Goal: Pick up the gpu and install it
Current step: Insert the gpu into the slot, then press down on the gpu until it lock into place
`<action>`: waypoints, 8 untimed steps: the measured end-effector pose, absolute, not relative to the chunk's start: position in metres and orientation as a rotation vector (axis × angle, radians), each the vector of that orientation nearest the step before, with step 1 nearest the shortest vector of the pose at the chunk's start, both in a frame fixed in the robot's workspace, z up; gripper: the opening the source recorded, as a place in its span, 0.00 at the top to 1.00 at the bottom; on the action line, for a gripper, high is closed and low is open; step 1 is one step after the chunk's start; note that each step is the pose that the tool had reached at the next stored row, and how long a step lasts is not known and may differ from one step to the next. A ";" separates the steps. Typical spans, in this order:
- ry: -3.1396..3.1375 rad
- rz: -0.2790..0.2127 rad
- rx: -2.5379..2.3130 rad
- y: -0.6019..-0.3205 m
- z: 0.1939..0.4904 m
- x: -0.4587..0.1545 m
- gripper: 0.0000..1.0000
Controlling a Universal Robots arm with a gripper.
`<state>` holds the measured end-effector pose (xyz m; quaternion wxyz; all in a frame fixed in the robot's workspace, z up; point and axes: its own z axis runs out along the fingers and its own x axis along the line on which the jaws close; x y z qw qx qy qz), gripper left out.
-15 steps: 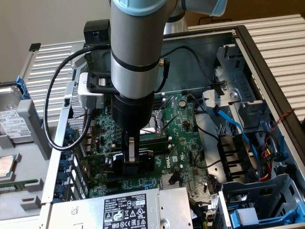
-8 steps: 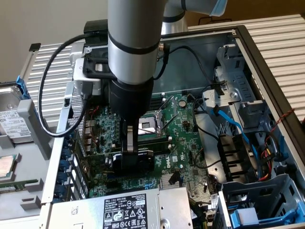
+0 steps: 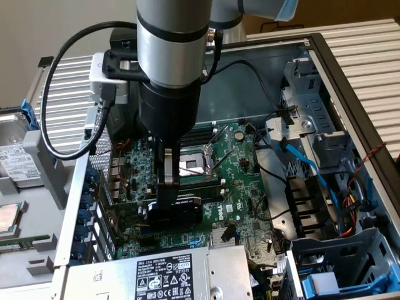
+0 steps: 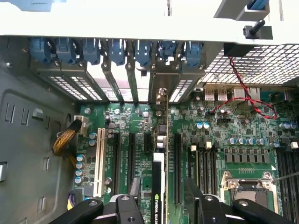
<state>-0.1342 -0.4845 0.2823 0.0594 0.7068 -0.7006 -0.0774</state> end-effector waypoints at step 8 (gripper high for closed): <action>-2.121 -0.234 2.140 -0.484 0.282 -0.134 0.51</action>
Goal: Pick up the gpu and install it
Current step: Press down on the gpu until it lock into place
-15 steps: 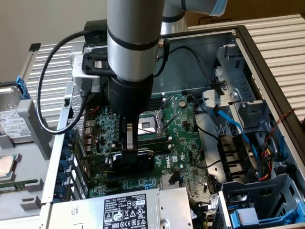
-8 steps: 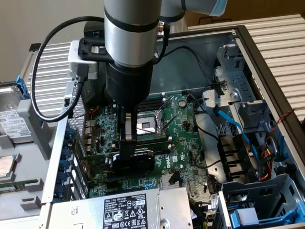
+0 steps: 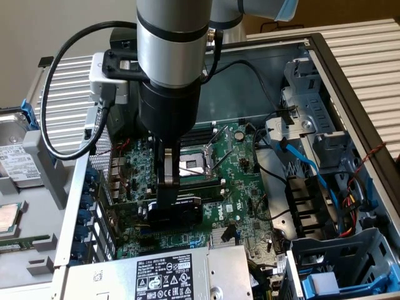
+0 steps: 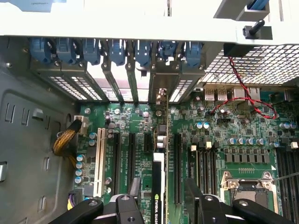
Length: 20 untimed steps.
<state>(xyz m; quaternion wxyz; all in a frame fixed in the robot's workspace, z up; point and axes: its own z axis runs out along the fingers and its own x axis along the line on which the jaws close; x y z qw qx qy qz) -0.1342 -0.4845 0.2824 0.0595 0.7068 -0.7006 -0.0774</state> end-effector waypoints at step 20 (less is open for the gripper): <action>-2.122 -0.234 2.140 -0.484 0.282 -0.134 0.89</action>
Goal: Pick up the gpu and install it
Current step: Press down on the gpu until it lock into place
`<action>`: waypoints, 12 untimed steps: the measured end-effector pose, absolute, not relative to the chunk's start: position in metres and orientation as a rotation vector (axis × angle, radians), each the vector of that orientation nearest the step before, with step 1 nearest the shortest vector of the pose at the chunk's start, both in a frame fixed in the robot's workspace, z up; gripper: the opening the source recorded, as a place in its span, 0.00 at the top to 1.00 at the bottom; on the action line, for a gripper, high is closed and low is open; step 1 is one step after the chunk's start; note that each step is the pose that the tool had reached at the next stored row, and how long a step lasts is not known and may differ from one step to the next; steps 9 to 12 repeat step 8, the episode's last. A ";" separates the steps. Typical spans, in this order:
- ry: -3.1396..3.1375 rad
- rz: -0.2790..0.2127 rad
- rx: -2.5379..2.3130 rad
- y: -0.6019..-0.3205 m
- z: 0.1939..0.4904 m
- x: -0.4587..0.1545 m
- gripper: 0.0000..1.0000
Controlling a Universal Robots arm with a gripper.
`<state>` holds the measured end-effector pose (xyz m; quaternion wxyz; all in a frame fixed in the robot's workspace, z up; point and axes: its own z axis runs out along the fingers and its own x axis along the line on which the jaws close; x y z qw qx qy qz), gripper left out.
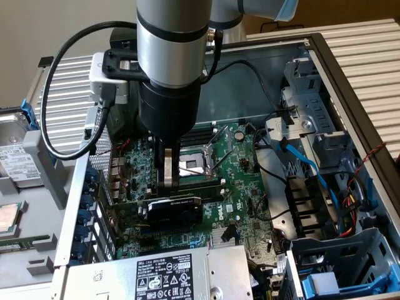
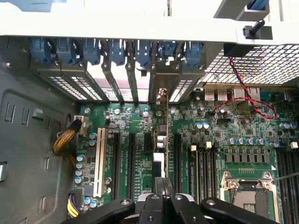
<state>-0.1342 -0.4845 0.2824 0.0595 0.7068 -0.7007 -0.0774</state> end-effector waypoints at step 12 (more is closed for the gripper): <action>-2.121 -0.234 2.140 -0.484 0.282 -0.134 0.89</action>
